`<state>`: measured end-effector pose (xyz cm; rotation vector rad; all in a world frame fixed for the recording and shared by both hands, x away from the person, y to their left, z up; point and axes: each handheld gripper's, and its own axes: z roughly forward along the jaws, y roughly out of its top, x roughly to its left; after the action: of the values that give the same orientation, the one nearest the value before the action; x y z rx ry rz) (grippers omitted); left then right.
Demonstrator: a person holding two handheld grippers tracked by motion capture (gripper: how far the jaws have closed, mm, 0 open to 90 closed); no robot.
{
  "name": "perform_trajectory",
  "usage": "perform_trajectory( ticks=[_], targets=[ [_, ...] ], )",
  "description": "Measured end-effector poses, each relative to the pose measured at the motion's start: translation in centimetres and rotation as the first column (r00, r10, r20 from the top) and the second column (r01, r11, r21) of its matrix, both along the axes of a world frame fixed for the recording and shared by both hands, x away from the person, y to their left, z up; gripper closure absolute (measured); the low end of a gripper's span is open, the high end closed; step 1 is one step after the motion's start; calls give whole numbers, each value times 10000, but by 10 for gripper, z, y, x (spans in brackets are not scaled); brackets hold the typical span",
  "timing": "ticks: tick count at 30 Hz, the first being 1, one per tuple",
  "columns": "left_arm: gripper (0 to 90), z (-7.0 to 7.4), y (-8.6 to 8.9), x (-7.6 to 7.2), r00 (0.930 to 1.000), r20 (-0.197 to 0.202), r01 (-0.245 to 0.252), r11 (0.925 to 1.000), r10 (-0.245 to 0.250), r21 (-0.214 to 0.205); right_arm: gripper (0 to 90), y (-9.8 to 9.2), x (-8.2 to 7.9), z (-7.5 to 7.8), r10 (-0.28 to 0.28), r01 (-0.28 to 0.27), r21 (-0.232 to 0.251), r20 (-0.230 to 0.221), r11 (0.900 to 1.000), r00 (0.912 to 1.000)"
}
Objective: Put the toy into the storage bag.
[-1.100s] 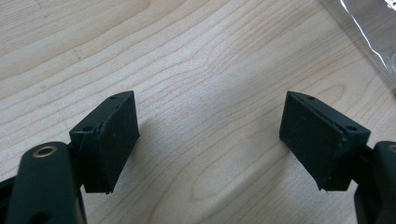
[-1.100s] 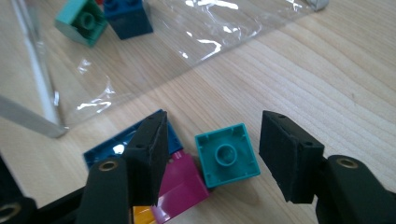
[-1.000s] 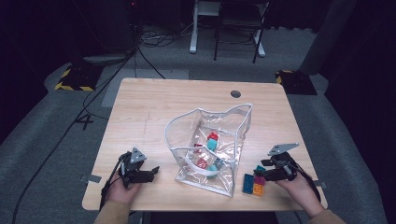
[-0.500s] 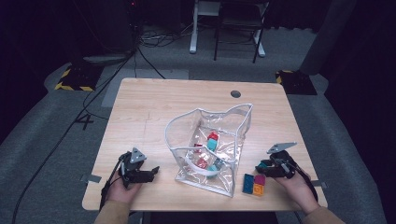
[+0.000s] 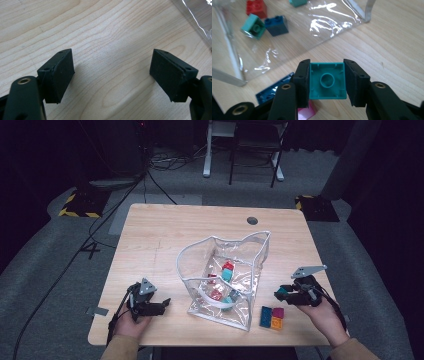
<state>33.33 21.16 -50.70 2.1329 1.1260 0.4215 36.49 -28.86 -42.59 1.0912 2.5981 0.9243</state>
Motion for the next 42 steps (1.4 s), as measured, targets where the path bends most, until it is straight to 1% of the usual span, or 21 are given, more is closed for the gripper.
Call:
perform_trajectory(
  ticks=[7,8,13,21,25,27,35,42],
  targets=[
    [201,0,0,0,10000,2,1,10000,-1,2,587,3,0,26,208,-211,306,90,9993,9997],
    [201,0,0,0,10000,-2,0,10000,0,-1,587,3,0,32,244,-248,420,85,9988,9997],
    [201,0,0,0,10000,1,0,10000,0,0,587,2,1,52,403,-411,629,142,9972,9991],
    [201,0,0,0,10000,-1,6,10000,-6,5,586,3,6,89,637,-678,858,496,9940,9967],
    [201,0,0,0,10000,1,-2,10000,2,-5,587,4,9,101,665,-713,981,520,9926,9964],
    [201,0,0,0,10000,0,-7,10000,7,-2,587,5,11,111,720,-782,1102,596,9908,9956],
    [201,0,0,0,10000,-1,-8,10000,8,-2,586,12,16,137,868,-972,1285,839,9869,9927],
    [201,0,0,0,10000,0,-6,10000,6,1,586,23,25,157,1026,-1148,1240,1011,9856,9896]
  ],
)
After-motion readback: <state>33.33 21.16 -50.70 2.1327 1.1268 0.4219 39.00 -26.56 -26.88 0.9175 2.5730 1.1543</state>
